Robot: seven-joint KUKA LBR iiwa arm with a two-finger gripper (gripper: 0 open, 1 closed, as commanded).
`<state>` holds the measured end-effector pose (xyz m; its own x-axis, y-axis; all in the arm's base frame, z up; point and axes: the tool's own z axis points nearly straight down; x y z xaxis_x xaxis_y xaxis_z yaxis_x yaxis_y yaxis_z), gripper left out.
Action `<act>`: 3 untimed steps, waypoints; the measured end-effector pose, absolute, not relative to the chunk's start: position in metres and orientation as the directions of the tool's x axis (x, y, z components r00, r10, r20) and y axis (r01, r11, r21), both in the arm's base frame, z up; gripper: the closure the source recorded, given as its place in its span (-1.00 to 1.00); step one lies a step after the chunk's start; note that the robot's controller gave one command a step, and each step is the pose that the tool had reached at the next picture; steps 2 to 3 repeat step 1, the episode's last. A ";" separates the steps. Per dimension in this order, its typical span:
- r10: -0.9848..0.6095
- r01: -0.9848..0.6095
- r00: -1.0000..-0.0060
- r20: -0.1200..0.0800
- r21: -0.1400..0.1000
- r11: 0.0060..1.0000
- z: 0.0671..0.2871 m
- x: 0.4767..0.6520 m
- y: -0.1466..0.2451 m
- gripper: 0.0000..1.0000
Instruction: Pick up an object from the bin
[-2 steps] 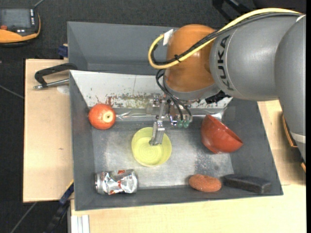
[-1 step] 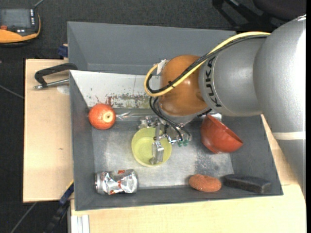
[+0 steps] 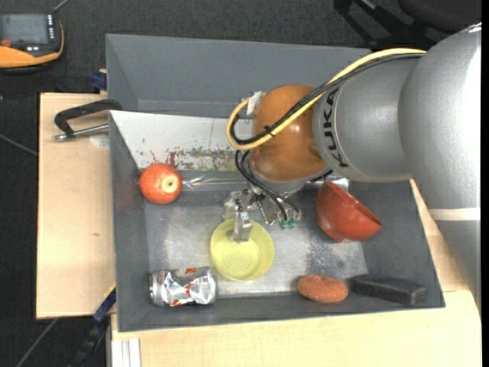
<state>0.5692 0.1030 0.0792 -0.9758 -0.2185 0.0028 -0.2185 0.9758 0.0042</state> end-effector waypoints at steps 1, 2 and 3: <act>-0.250 -0.250 -0.968 -0.013 0.003 0.968 0.218 0.600 0.098 1.00; -0.250 -0.250 -0.968 -0.013 0.003 0.968 0.218 0.600 0.098 1.00; -0.250 -0.250 -0.968 -0.013 0.003 0.968 0.218 0.600 0.098 1.00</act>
Offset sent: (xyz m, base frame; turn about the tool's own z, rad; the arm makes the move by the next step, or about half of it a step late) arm 0.0277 -0.0062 0.1320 -0.0328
